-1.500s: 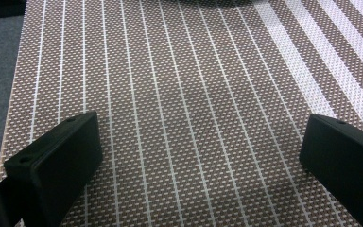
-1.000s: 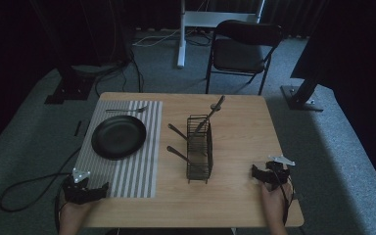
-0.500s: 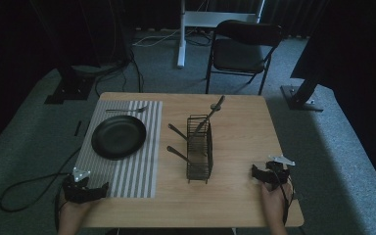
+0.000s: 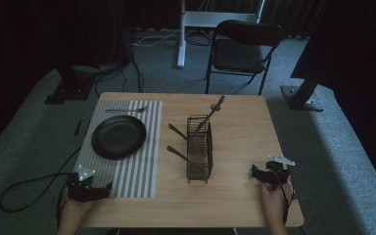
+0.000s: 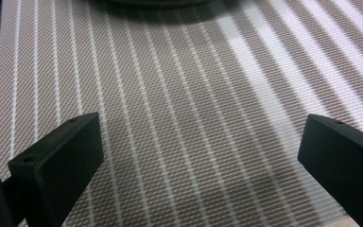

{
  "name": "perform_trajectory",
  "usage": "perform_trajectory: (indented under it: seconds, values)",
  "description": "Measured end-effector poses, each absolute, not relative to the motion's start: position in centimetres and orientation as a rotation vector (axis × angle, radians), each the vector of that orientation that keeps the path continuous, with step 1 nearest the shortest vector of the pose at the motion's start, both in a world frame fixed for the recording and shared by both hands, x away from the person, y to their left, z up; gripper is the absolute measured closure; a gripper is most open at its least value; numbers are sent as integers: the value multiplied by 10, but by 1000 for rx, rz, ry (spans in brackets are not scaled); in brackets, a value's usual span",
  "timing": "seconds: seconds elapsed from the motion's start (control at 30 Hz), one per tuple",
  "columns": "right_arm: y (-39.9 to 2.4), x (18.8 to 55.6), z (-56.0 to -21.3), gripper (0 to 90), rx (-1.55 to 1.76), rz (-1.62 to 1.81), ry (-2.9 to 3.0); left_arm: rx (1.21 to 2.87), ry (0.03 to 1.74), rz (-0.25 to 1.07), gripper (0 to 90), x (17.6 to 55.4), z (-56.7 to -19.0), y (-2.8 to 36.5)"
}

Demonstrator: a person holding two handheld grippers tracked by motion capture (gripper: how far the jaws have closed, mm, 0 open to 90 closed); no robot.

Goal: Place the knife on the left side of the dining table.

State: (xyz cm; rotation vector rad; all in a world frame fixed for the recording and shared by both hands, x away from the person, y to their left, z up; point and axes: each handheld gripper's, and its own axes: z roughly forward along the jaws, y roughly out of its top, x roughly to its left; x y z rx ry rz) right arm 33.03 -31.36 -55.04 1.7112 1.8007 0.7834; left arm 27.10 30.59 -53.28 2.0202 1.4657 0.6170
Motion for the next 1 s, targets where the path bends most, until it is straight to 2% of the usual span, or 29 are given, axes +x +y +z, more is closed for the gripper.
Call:
perform_trajectory:
  seconds: [0.83, 1.0]
  values:
    - [-314, 330, -550, 118, 1712, 784, 1800, 1998, 1242, 496, 26, 290, -485, 268]
    - [-314, 330, -550, 118, 1711, 783, 1801, 1997, 1215, 514, 26, 294, -477, 263]
